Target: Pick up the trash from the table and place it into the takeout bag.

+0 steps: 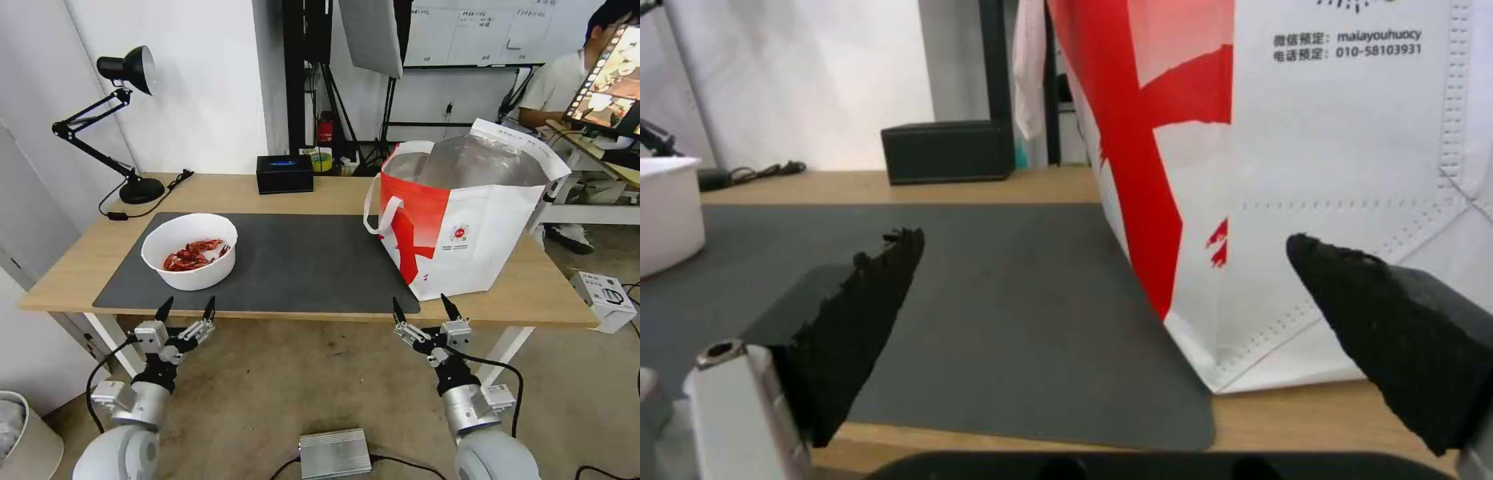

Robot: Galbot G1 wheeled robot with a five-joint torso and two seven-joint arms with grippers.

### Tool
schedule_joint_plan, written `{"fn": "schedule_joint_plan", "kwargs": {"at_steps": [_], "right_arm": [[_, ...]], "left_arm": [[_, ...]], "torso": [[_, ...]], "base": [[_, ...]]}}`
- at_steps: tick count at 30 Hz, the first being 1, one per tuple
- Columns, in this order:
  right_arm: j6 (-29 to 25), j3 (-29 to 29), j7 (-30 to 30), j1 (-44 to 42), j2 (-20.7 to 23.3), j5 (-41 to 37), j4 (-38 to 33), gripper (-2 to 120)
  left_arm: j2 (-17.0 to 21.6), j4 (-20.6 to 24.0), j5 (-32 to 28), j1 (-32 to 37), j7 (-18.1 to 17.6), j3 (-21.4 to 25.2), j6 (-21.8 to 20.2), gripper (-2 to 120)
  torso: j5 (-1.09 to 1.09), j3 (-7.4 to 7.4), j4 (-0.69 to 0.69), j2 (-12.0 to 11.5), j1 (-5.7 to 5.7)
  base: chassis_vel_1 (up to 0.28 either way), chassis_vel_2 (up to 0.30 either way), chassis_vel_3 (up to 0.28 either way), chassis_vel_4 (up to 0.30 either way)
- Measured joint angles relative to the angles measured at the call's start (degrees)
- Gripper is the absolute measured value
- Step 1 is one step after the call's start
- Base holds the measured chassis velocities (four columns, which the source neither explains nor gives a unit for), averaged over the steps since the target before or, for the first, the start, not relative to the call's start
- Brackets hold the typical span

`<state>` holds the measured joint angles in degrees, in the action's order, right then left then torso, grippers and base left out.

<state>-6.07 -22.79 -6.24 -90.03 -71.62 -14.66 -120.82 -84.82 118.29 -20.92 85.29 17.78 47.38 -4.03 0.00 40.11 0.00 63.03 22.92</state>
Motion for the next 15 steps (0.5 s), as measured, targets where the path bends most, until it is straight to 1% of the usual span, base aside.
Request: {"fn": "schedule_joint_plan", "kwargs": {"at_steps": [1, 2, 4, 5, 8, 9, 10, 12, 14, 15], "right_arm": [[0.0, 0.0, 0.0, 0.0, 0.0, 0.0, 0.0, 100], [0.0, 0.0, 0.0, 0.0, 0.0, 0.0, 0.0, 100], [0.0, 0.0, 0.0, 0.0, 0.0, 0.0, 0.0, 100], [0.0, 0.0, 0.0, 0.0, 0.0, 0.0, 0.0, 100], [0.0, 0.0, 0.0, 0.0, 0.0, 0.0, 0.0, 100], [0.0, 0.0, 0.0, 0.0, 0.0, 0.0, 0.0, 100], [0.0, 0.0, 0.0, 0.0, 0.0, 0.0, 0.0, 100], [0.0, -0.1, 0.0, 0.0, 0.0, 0.0, 0.0, 100], [0.0, -0.1, 0.0, 0.0, 0.0, 0.0, 0.0, 100], [0.0, -0.1, 0.0, 0.0, 0.0, 0.0, 0.0, 100]], "left_arm": [[0.8, 1.2, -1.0, -0.1, -1.5, 0.2, -1.4, 100], [0.8, 1.2, -1.0, -0.1, -1.5, 0.2, -1.4, 100], [3.0, 3.3, -4.0, -0.9, -4.3, 0.7, -4.7, 100], [3.0, 3.3, -4.0, -0.9, -4.3, 0.7, -4.7, 100], [8.4, 4.3, -8.1, -3.4, -8.6, 0.5, -8.7, 100], [8.4, 4.3, -8.1, -3.4, -8.6, 0.5, -8.7, 100], [9.5, 4.4, -9.0, -3.9, -9.6, 0.3, -9.5, 100], [13.5, 4.5, -12.0, -6.0, -13.4, -0.7, -12.7, 100], [14.2, 4.5, -12.5, -6.4, -14.1, -0.9, -13.2, 100], [16.6, 4.1, -14.5, -8.2, -16.5, -1.6, -15.6, 100]], "torso": [[0.00, 0.00, 0.00, 0.0, 0.00], [0.00, 0.00, 0.00, 0.0, 0.00], [0.00, 0.00, 0.02, 0.0, 0.00], [0.00, 0.00, 0.02, 0.0, 0.00], [0.01, 0.00, 0.00, 0.0, 0.00], [0.01, 0.00, 0.00, 0.0, 0.00], [0.00, 0.00, 0.01, 0.0, 0.00], [-0.01, 0.00, 0.00, 0.0, 0.00], [0.00, 0.00, 0.00, 0.0, 0.00], [0.00, 0.00, 0.00, 0.0, 0.00]], "base": [[0.000, 0.000, 0.000, 0.000], [0.000, 0.000, 0.000, 0.000], [0.000, 0.000, 0.000, 0.000], [0.000, 0.000, 0.000, 0.000], [0.000, 0.000, 0.000, 0.000], [0.000, 0.000, 0.000, 0.000], [0.000, 0.000, 0.000, 0.000], [0.000, 0.000, 0.000, 0.000], [0.000, 0.000, 0.000, 0.000], [0.000, 0.000, 0.000, 0.000]]}}
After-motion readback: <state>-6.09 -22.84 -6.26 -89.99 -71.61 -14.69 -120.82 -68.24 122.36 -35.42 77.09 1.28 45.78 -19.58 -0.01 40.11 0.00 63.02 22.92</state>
